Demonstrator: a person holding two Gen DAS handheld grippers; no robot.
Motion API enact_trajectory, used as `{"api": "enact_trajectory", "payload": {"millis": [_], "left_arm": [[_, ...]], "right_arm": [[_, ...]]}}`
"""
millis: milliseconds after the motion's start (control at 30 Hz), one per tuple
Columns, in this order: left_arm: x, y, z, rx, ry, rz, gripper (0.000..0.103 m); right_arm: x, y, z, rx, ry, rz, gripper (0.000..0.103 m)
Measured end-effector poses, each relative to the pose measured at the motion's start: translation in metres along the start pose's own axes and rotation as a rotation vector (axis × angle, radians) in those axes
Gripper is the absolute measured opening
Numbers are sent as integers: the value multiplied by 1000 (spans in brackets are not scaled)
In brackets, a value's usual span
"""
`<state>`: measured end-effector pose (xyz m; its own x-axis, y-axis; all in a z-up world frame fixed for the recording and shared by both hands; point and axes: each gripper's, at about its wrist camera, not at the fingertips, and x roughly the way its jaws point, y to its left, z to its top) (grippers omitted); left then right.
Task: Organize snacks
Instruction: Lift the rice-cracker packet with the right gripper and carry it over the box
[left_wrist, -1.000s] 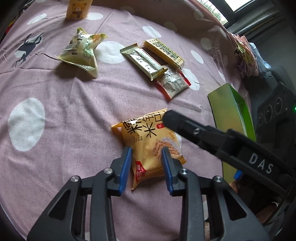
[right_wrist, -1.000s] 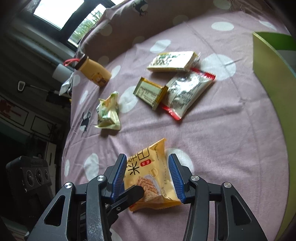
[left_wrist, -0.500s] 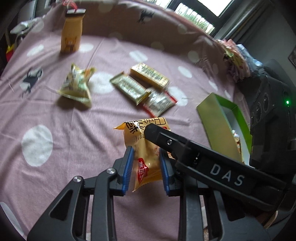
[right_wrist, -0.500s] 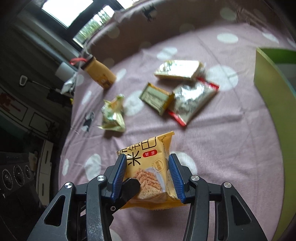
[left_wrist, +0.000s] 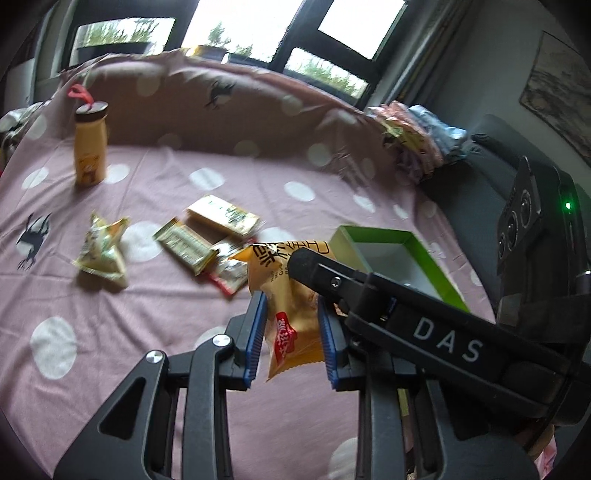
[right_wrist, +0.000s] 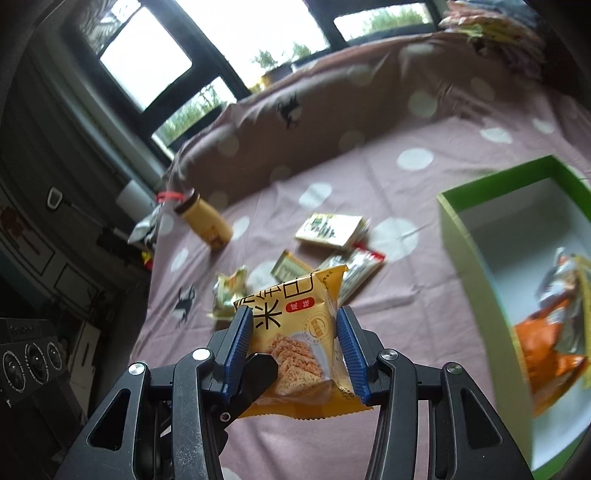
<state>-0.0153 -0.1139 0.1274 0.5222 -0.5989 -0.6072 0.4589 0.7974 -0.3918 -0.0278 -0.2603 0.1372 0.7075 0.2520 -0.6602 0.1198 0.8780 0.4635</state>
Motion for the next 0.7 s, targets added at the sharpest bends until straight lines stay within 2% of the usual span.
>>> {"api": "enact_trajectory", "payload": {"millis": [267, 700], "left_arm": [[10, -41, 12, 110, -46, -107, 26], [61, -102, 19, 227, 46, -214, 26]], "right_arm": [[-38, -24, 13, 41, -142, -56, 50], [-72, -97, 24, 210, -233, -133, 50]]}}
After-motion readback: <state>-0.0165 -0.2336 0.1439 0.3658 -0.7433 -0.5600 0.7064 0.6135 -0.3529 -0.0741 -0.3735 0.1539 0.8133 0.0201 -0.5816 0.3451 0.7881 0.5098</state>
